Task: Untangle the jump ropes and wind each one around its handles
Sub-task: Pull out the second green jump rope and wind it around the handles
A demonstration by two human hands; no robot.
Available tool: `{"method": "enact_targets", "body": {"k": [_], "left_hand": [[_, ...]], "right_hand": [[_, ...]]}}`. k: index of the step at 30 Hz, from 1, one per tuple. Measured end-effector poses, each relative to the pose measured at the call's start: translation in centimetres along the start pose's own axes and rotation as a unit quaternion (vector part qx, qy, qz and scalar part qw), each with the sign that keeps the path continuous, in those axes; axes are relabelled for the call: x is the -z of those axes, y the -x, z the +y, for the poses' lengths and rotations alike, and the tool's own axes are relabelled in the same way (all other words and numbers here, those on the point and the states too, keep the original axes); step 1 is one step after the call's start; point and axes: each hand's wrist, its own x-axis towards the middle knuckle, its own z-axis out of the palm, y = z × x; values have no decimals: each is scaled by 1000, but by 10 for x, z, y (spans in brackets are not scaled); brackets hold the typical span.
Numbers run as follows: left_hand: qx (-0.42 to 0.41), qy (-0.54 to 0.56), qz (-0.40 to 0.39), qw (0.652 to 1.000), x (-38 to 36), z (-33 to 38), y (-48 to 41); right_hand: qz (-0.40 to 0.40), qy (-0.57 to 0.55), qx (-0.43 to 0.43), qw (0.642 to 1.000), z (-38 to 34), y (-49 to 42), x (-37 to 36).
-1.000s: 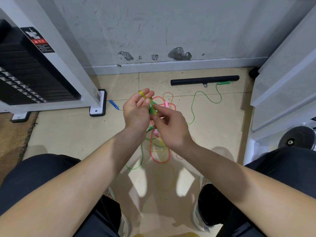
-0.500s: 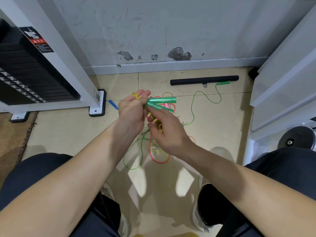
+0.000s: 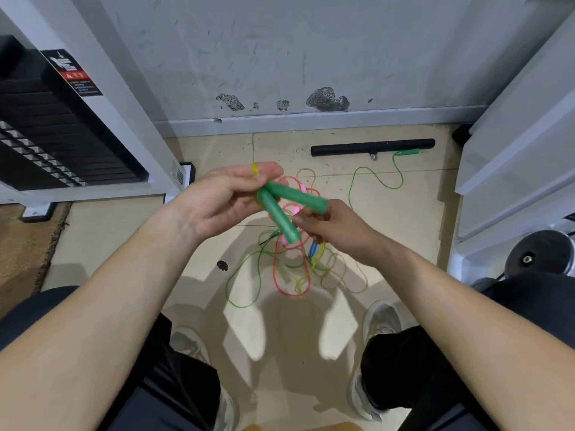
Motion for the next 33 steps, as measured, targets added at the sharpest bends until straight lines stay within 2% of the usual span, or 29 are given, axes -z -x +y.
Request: {"method": "enact_targets", "body": {"k": [2, 4, 7, 11, 15, 20, 26, 28, 30, 33], "left_hand": [[0, -111, -73, 991, 4, 0, 7], [-8, -202, -91, 975, 7, -4, 8], [-56, -343, -62, 936, 6, -10, 6], [-147, -410, -9, 900, 10, -17, 0], [-226, -519, 23, 824, 11, -26, -3], [-265, -583, 85, 763, 13, -34, -7], [-316, -574, 154, 739, 12, -42, -11], [-364, -589, 154, 705, 11, -44, -11], [-406, -596, 150, 676, 11, -45, -11], [-429, -570, 159, 683, 9, -48, -10]], "right_hand": [[-35, -12, -26, 999, -3, 1, 10], [-48, -29, -41, 998, -6, 2, 14], [-23, -25, -48, 998, -10, 0, 14], [27, -41, -37, 998, -15, 0, 6], [70, -91, -35, 993, -18, 0, -4], [80, -118, -26, 989, -20, 0, -13], [81, -127, -51, 987, -26, 2, -24], [91, -117, -71, 986, -28, 3, -25], [69, -116, -97, 986, -29, 5, -25], [7, -142, -99, 985, -31, 7, -26]]}}
